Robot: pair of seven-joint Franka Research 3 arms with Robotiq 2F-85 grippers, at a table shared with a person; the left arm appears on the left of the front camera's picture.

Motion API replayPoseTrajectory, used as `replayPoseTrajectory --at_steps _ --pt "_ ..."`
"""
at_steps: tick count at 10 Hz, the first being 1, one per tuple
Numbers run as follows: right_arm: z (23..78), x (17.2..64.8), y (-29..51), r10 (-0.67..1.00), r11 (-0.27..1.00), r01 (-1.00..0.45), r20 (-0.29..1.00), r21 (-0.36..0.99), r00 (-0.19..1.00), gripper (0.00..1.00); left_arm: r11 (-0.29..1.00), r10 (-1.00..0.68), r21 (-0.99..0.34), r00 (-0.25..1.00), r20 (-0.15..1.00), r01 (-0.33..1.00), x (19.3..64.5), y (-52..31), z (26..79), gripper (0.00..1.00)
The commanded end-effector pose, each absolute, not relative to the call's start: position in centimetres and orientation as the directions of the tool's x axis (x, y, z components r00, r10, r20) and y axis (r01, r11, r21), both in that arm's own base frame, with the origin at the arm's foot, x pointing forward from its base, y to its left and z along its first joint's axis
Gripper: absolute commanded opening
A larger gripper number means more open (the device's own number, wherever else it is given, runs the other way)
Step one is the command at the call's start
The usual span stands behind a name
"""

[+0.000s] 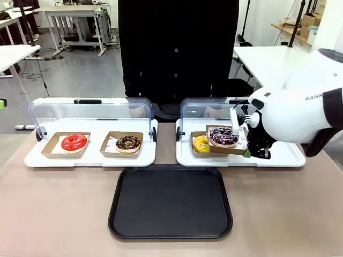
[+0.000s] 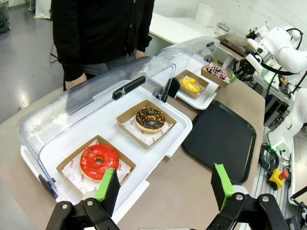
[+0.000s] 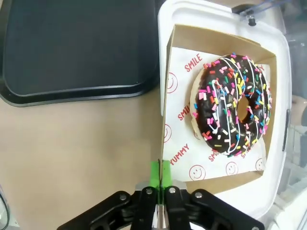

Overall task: Move the fourth donut from the left to the tray.
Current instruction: Pick up the Paper togo box containing the Donut indicated by the person and place it on the Handle tray.

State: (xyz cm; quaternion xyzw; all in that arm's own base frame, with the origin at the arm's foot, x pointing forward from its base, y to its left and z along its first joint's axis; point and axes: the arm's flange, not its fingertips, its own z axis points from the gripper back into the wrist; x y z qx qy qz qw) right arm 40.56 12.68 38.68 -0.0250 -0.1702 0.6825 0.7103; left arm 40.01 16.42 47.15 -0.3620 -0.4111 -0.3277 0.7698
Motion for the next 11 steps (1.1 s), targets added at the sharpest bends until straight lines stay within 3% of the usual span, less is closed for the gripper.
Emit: replayPoseTrajectory --at_steps 1,3,6,11 --pt "38.8 40.9 11.9 0.979 0.080 -0.955 0.204 -0.285 0.020 0.02 0.516 -0.188 -0.280 0.426 0.885 0.810 40.1 16.4 47.3 1.00" --pt "38.7 40.7 12.2 0.977 0.079 -0.960 0.211 -0.267 0.021 0.02 0.516 -0.188 -0.280 0.426 0.885 0.810 40.1 16.4 47.3 1.00" --pt "36.3 35.6 18.3 0.980 0.126 -0.932 0.190 -0.340 0.064 0.02 0.516 -0.188 -0.280 0.426 0.885 0.810 40.1 16.4 47.3 1.00" --pt "32.2 27.4 26.7 0.982 0.110 -0.934 0.185 -0.341 0.049 0.02 0.516 -0.188 -0.280 0.426 0.885 0.810 40.1 16.4 47.3 1.00"
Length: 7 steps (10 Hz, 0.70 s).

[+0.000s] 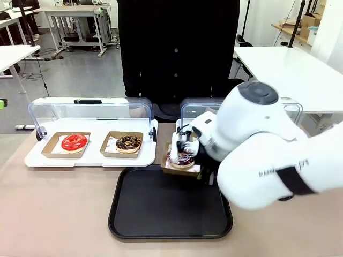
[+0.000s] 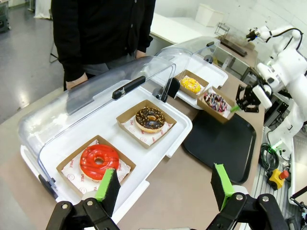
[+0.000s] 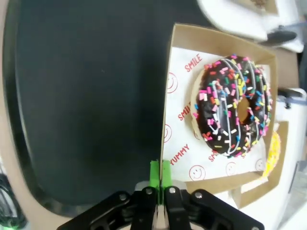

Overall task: Move the fourth donut from the left to the tray.
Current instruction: Pick up the Paper togo box containing the Donut indicated by the person and place it on the Handle tray.

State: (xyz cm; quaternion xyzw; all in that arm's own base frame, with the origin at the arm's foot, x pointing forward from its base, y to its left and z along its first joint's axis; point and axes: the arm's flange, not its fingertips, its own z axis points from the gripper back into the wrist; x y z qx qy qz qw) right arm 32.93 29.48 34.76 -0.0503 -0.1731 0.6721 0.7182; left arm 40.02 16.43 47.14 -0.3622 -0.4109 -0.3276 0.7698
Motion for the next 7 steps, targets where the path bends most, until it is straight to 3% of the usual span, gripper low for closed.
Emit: replayPoseTrajectory --at_steps 1,7 --pt "31.5 25.6 27.5 0.983 0.093 -0.939 0.178 -0.330 0.035 0.02 0.516 -0.188 -0.280 0.426 0.885 0.810 40.1 16.4 47.3 1.00" --pt "30.2 20.6 28.2 0.988 0.023 -0.955 0.150 -0.297 -0.023 0.02 0.516 -0.188 -0.280 0.426 0.885 0.810 40.1 16.4 47.3 1.00"
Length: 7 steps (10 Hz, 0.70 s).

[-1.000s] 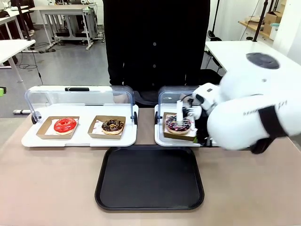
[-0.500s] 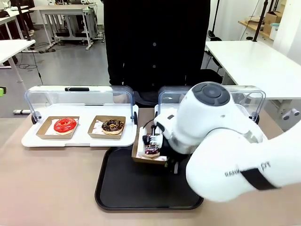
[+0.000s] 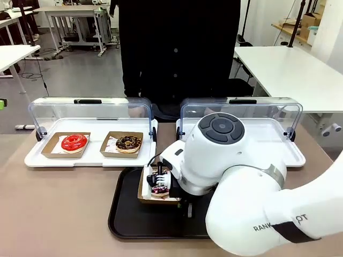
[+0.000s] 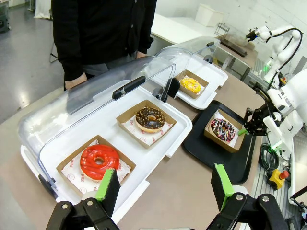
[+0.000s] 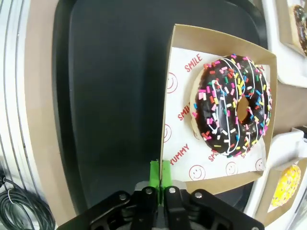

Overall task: Move the fourth donut from the left to the tray.
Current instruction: Pick up the Paper togo box containing the Donut indicated by the person and place it on the Handle tray.

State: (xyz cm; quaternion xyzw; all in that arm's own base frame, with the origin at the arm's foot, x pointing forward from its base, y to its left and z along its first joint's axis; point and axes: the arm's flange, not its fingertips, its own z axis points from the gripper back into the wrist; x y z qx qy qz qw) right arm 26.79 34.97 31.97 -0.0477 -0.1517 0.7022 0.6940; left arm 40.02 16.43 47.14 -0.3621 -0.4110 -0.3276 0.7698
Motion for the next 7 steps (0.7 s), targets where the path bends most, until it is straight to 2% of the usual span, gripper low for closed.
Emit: replayPoseTrajectory --at_steps 1,7 --pt "30.2 20.4 28.0 0.988 0.013 -0.959 0.152 -0.283 -0.031 0.02 0.516 -0.188 -0.280 0.426 0.885 0.810 40.1 16.4 47.3 1.00" --pt "29.6 21.1 27.1 0.988 -0.007 -0.970 0.147 -0.242 -0.044 0.02 0.516 -0.188 -0.280 0.426 0.885 0.810 40.1 16.4 47.3 1.00"
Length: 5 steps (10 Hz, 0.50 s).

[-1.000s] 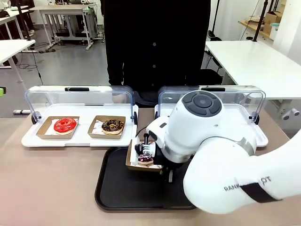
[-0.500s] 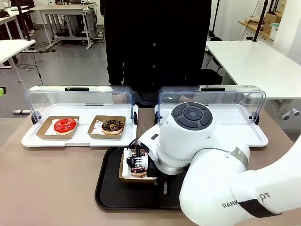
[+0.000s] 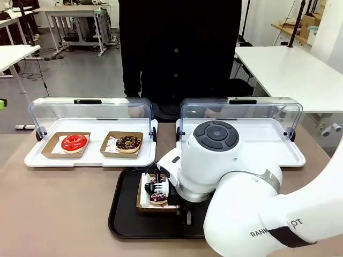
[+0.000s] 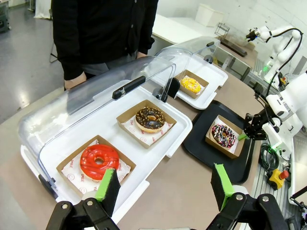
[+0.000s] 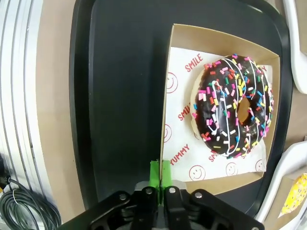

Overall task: Move the fourth donut from the left to the tray.
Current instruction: Pick up the Paper togo box containing the Donut indicated by the person and place it on the Handle tray.

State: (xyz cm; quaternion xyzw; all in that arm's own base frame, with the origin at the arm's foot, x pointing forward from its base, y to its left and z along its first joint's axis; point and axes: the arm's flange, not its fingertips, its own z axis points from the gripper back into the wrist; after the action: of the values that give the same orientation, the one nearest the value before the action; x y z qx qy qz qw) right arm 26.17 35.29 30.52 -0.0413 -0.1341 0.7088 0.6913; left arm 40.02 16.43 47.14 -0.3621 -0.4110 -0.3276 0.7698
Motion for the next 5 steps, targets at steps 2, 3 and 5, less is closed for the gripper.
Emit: replayPoseTrajectory --at_steps 2,3,5 --pt "29.5 21.3 27.0 0.989 -0.011 -0.971 0.142 -0.237 -0.046 0.02 0.516 -0.188 -0.280 0.426 0.885 0.810 40.1 16.4 47.3 1.00" --pt "29.7 21.3 27.0 0.988 -0.015 -0.969 0.146 -0.248 -0.053 0.59 0.516 -0.188 -0.280 0.426 0.885 0.810 40.1 16.4 47.3 1.00" --pt "31.1 21.0 27.0 0.985 -0.015 -0.967 0.160 -0.255 -0.057 1.00 0.516 -0.188 -0.280 0.426 0.885 0.810 40.1 16.4 47.3 1.00"
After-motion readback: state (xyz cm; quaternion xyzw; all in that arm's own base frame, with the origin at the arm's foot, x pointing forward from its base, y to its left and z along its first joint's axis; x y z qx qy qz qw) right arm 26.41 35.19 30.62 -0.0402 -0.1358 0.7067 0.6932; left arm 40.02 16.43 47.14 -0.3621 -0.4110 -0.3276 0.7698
